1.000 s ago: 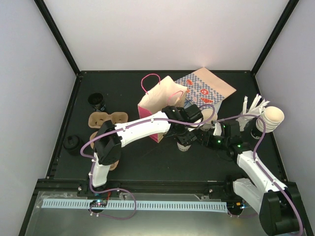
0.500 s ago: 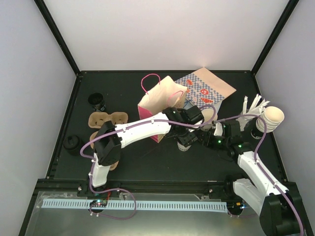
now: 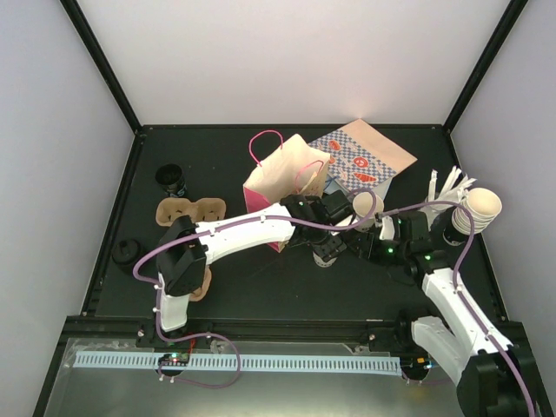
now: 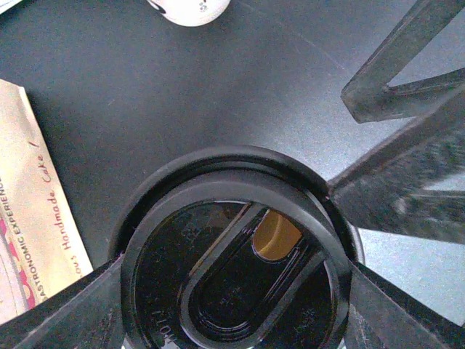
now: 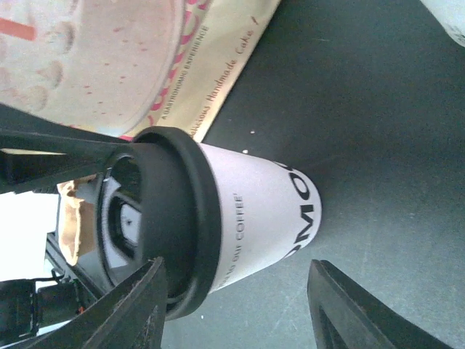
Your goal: Pack the takeout coffee
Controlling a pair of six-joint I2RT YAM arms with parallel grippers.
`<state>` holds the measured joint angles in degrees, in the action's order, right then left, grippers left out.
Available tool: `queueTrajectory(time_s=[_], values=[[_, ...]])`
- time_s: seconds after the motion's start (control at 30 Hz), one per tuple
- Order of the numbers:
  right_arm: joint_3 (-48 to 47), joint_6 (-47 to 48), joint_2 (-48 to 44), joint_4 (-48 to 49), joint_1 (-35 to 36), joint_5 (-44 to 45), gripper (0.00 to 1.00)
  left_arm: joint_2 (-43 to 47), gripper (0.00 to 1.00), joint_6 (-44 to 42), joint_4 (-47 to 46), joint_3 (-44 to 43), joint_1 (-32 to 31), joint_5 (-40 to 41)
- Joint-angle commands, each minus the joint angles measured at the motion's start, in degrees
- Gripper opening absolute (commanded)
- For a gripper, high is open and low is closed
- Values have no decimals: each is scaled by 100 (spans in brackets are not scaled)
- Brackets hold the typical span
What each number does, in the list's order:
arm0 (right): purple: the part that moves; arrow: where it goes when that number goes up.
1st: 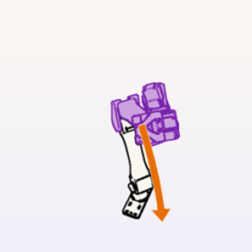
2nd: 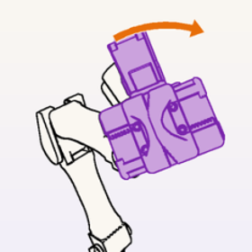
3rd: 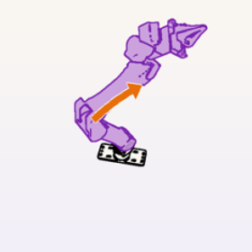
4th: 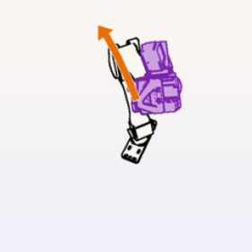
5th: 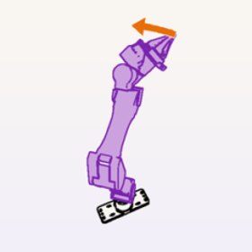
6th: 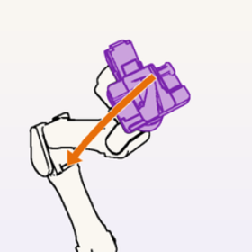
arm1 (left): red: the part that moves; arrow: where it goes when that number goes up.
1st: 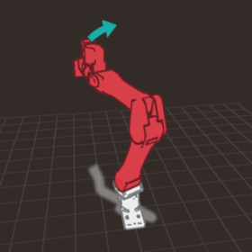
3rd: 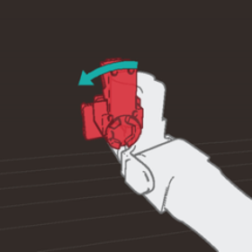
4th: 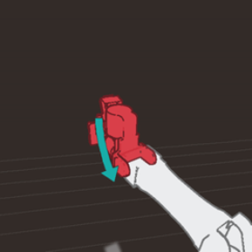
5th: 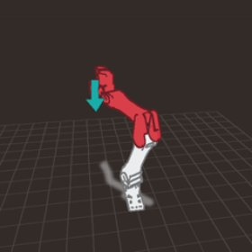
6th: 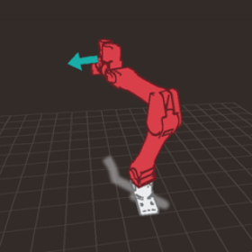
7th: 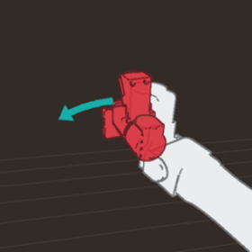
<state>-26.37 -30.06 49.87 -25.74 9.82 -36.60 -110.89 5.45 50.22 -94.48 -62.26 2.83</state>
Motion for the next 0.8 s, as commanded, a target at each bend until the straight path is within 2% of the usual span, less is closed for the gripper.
queueTrajectory(time_s=[0.0, 0.37, 0.53, 0.63, 0.77], values=[[-167, 104, -311, 63, -44, -331, 56, -302, 71, -88, 562, 408, -108, -309], [-176, 19, -689, 102, -39, -135, 55, -194, 70, -206, 812, 189, -128, -344], [175, -340, -1282, 669, -42, 80, 56, -169, 70, -310, 936, 141, -127, -352], [314, -90, -1689, 634, -44, 160, 60, -161, 71, -365, 996, 128, -129, -348], [433, -38, -1381, 550, -43, -130, 61, -160, 70, -387, 984, 105, -124, -362]])
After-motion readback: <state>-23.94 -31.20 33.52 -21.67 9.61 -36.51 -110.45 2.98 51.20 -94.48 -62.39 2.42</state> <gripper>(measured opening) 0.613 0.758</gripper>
